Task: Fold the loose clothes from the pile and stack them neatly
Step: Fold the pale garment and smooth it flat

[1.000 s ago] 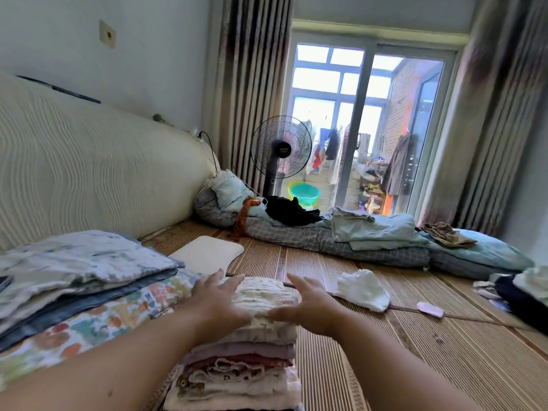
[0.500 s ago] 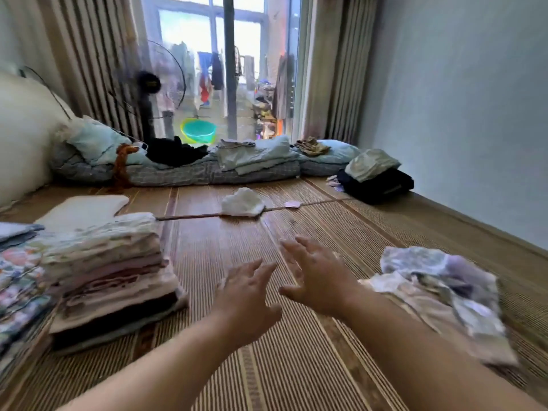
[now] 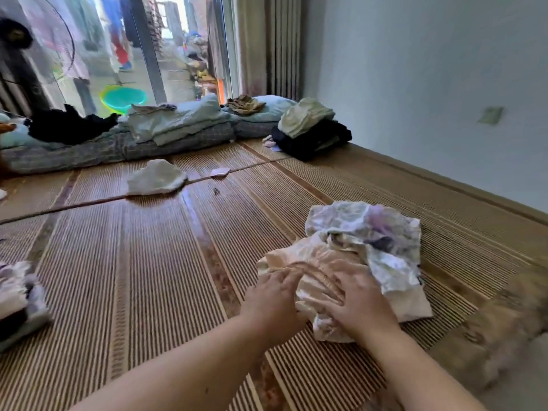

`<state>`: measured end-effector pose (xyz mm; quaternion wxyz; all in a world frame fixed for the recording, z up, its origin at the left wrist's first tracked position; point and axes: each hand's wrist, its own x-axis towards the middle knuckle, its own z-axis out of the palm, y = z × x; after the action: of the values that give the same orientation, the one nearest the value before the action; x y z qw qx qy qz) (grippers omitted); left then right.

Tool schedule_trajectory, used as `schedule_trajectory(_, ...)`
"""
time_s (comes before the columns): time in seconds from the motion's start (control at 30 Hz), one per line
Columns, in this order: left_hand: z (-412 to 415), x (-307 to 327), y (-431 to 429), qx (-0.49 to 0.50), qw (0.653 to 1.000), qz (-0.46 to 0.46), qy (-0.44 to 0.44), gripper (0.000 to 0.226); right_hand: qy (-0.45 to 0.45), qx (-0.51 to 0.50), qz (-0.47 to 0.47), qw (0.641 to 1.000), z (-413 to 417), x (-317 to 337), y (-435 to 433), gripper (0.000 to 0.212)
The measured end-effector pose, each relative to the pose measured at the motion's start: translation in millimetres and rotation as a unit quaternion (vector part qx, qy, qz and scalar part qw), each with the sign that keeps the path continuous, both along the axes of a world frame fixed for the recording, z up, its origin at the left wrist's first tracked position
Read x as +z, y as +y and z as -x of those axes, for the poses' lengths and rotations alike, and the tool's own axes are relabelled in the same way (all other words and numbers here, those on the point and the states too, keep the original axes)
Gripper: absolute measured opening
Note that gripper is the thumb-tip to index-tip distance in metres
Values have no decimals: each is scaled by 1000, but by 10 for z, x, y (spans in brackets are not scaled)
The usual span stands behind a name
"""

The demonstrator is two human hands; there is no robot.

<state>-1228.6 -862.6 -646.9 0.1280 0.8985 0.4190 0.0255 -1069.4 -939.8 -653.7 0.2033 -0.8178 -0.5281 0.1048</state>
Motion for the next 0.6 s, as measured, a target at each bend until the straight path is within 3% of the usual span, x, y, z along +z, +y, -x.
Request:
schedule_trajectory(0.13,-387,-152,393,-29,999,7,-27,62,-2,-51,-18,999,-169,-258,206,49)
schedule_trajectory(0.27,-611,-185,644,-91,993,-82,-1,42,101,-40,-25,994,-323,-218,324,14)
schedule_trajectory(0.33,-657,-113,699,-100,989,-109,10,29,149,-28,-27,988,-395,-111,319,6)
schedule_trajectory(0.4,-673,14,713,-110,988,-109,12,18,160,-9,-38,986,-438,101,282,12)
schedule_trajectory(0.6,-409,611,629,-104,981,-142,-80,8,-8,59,-79,995,-300,1205,211,21)
